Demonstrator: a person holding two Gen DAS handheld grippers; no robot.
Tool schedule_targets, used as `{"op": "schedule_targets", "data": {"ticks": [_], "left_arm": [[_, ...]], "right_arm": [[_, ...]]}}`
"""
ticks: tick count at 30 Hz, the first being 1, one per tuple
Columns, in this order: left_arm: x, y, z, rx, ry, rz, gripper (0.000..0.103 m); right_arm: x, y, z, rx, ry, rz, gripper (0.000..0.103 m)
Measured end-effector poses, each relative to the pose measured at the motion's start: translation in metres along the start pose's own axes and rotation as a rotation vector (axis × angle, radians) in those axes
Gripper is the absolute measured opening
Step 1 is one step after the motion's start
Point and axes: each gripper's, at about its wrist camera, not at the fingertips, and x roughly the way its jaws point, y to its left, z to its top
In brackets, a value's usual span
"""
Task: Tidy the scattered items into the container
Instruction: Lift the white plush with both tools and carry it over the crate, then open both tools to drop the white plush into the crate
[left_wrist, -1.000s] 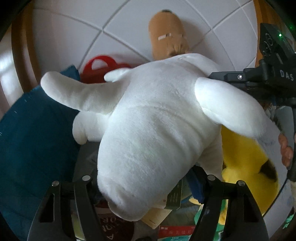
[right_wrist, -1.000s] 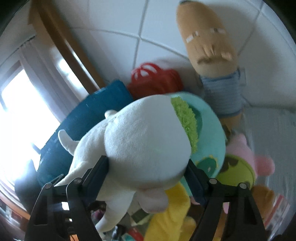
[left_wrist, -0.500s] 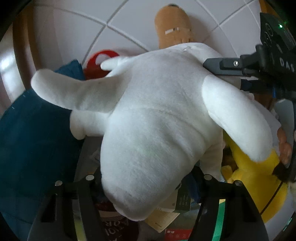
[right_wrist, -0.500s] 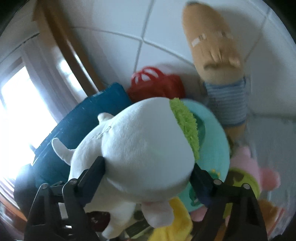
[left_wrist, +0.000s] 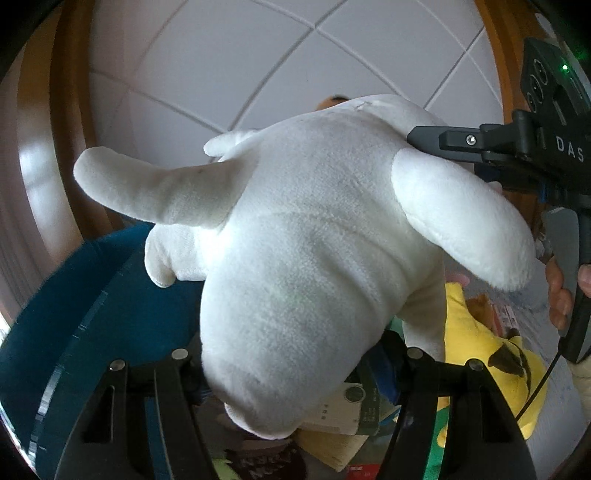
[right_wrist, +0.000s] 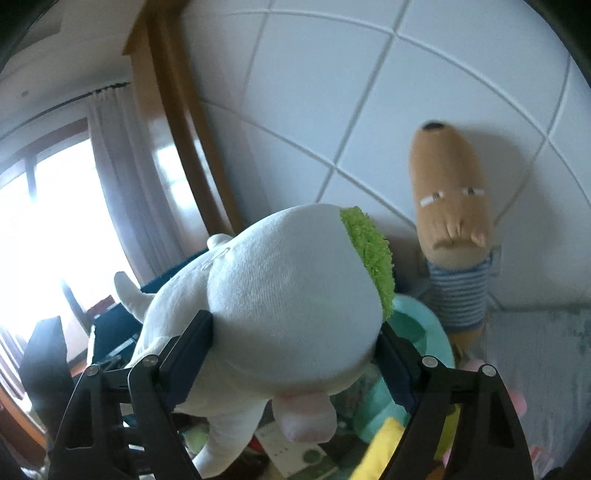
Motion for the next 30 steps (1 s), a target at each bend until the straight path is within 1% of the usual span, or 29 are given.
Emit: {"op": "schedule_targets", "data": {"ticks": [6, 11, 13, 15, 16, 18, 21, 22, 23, 24, 27, 29, 30], "left_arm": [[-0.04, 0.037, 0.008, 0.027, -0.068, 0.021, 0.066], [-0.064, 0.072, 0.011, 0.014, -0.087, 0.059, 0.066], [-0.073, 0.086, 0.011, -0.002, -0.096, 0.092, 0.066], [-0.097, 0.101, -0.002, -0.019, -0.1, 0.14, 0.066], [-0.102, 0.108, -0.004, -0.03, -0.097, 0.162, 0.066], [-0.12, 0.124, -0.018, -0.049, -0.093, 0.191, 0.066], [-0.135, 0.131, -0.03, -0.067, -0.096, 0.242, 0.066], [-0.13, 0.134, -0.031, -0.07, -0.097, 0.254, 0.066], [-0.146, 0.146, -0.043, -0.074, -0.1, 0.267, 0.066], [-0.15, 0.158, -0.047, -0.077, -0.102, 0.28, 0.066], [-0.151, 0.188, -0.053, -0.075, -0.106, 0.302, 0.066], [-0.159, 0.217, -0.058, -0.066, -0.108, 0.305, 0.066], [-0.135, 0.23, -0.046, -0.057, -0.108, 0.299, 0.066]], "right_arm": [[-0.01, 0.055, 0.014, -0.032, -0.072, 0.005, 0.084], [0.001, 0.095, 0.028, -0.062, -0.095, 0.045, 0.084], [0.009, 0.111, 0.032, -0.075, -0.099, 0.073, 0.084], [0.02, 0.125, 0.036, -0.09, -0.094, 0.109, 0.084], [0.025, 0.131, 0.037, -0.097, -0.091, 0.125, 0.084], [0.035, 0.147, 0.038, -0.111, -0.083, 0.159, 0.084], [0.052, 0.173, 0.039, -0.128, -0.076, 0.209, 0.084], [0.058, 0.183, 0.04, -0.134, -0.076, 0.219, 0.084], [0.065, 0.192, 0.041, -0.14, -0.077, 0.23, 0.084], [0.071, 0.202, 0.041, -0.146, -0.077, 0.241, 0.084], [0.094, 0.23, 0.043, -0.156, -0.085, 0.26, 0.084], [0.112, 0.247, 0.044, -0.153, -0.093, 0.261, 0.084], [0.121, 0.256, 0.044, -0.15, -0.098, 0.257, 0.084]]}}
